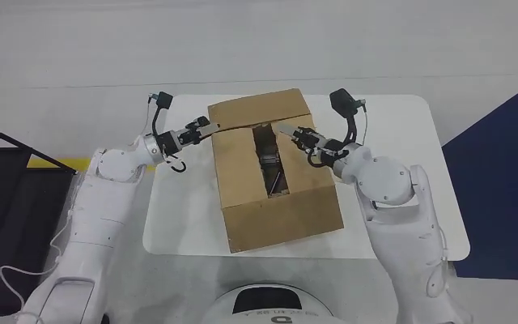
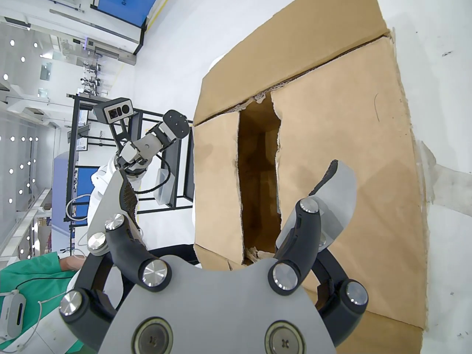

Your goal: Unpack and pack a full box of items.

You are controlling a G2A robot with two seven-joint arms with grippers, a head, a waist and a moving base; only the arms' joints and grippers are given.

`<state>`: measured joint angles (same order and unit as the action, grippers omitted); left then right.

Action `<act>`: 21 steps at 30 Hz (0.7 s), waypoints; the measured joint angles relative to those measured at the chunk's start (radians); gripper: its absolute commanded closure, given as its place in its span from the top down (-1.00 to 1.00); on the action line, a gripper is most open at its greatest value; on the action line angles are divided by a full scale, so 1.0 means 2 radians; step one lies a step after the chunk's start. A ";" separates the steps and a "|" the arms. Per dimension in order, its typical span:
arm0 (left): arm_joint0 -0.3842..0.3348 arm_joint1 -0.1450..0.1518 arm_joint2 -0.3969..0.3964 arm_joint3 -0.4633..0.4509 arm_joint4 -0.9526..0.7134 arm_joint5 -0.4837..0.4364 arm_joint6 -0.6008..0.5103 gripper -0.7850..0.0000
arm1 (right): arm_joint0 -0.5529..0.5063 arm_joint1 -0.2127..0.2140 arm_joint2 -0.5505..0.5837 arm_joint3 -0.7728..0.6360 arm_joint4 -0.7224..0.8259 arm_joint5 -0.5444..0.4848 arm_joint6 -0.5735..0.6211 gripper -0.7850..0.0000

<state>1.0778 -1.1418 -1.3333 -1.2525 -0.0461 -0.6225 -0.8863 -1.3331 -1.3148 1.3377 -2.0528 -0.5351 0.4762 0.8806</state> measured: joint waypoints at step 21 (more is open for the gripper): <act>-0.008 0.015 -0.032 0.076 0.206 0.050 0.150 1.00 | -0.023 0.005 0.002 -0.018 -0.018 -0.018 -0.007 1.00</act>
<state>1.0627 -1.1127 -1.3965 -1.1010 0.3656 -0.5230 -0.5863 -1.3793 -1.3043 1.3417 -2.0885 -0.5716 0.4405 0.8666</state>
